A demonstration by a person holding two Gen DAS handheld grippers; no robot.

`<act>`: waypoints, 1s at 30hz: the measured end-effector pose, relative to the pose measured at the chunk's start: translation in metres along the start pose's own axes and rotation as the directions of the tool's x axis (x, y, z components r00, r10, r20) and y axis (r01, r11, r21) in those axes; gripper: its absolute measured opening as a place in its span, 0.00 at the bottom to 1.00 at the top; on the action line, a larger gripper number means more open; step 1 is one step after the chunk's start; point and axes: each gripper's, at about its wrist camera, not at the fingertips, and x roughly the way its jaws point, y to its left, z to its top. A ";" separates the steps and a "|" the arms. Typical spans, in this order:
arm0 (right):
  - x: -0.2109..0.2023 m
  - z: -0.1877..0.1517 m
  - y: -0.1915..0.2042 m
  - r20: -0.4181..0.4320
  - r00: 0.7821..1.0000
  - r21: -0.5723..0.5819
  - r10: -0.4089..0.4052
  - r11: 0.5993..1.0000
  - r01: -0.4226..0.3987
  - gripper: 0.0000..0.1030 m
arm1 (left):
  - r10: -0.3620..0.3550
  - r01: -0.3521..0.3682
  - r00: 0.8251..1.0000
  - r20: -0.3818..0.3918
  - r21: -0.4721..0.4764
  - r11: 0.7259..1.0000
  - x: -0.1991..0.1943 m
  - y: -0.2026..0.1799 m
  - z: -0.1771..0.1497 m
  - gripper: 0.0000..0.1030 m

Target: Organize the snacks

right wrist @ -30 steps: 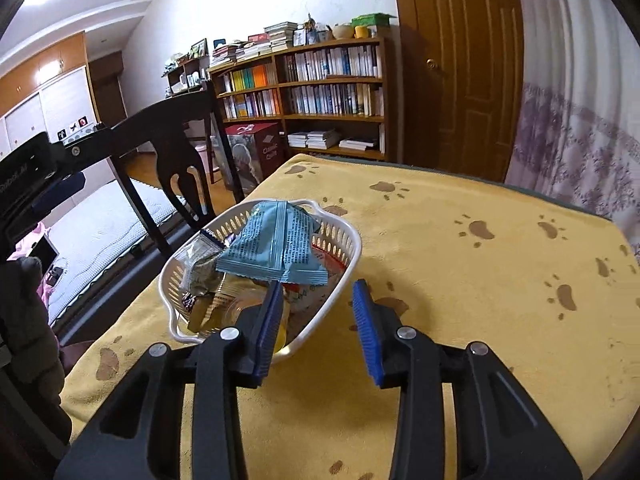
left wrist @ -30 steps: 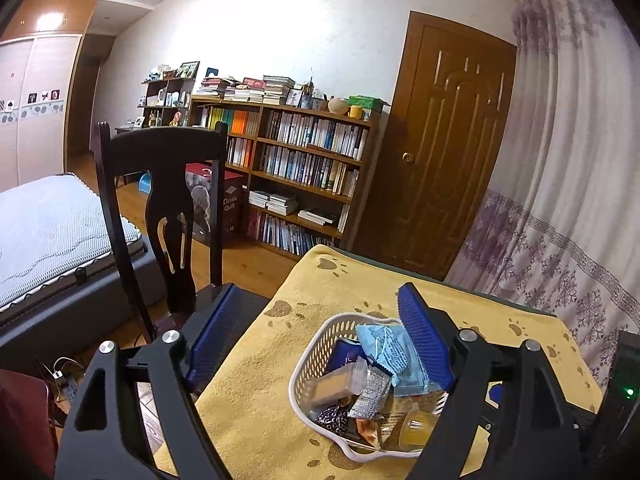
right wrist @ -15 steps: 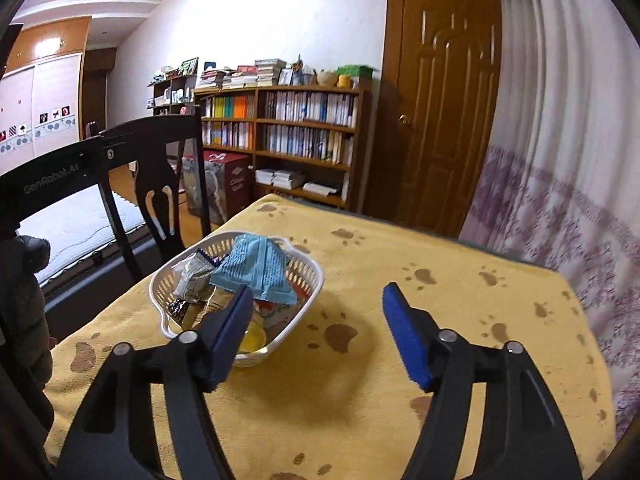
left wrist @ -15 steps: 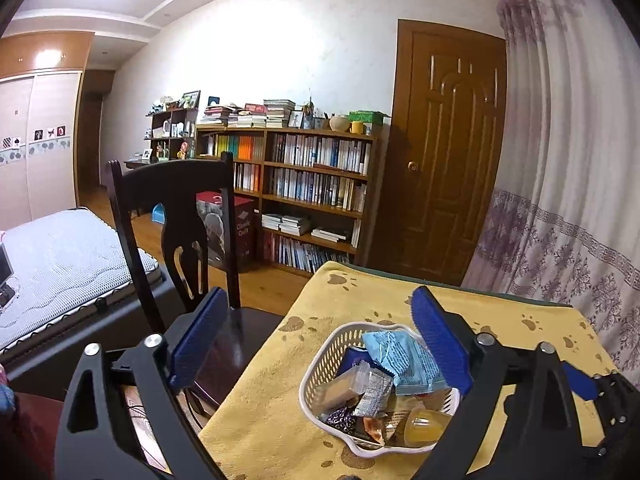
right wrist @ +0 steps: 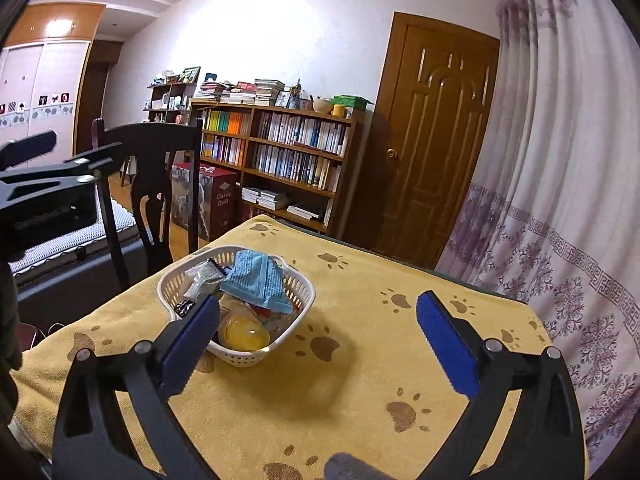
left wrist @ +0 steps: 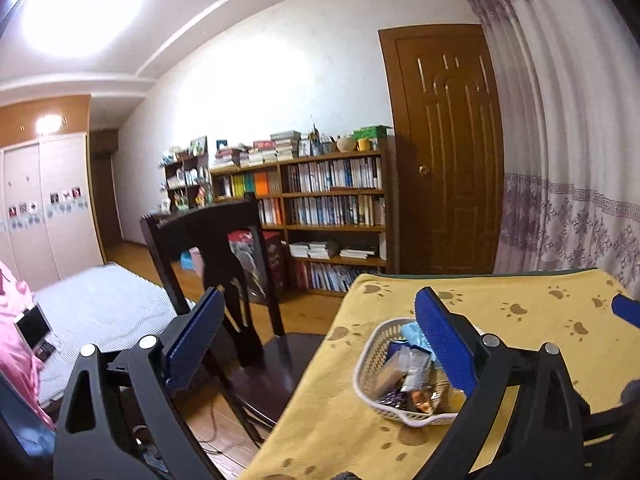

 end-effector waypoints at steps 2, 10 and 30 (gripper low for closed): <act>-0.003 0.000 0.002 0.003 1.000 -0.006 -0.017 1.000 0.017 0.95 | 0.008 -0.008 1.000 0.017 0.010 1.000 -0.009 0.003 -0.001 0.96; -0.008 -0.001 0.007 -0.004 0.997 -0.042 -0.079 0.996 0.079 0.95 | 0.070 -0.079 0.996 0.057 0.162 0.984 -0.026 -0.002 -0.018 0.97; 0.009 -0.005 0.027 -0.008 0.986 -0.128 -0.165 0.978 0.163 0.95 | 0.126 -0.126 0.992 0.018 0.281 0.952 -0.011 -0.014 -0.052 0.97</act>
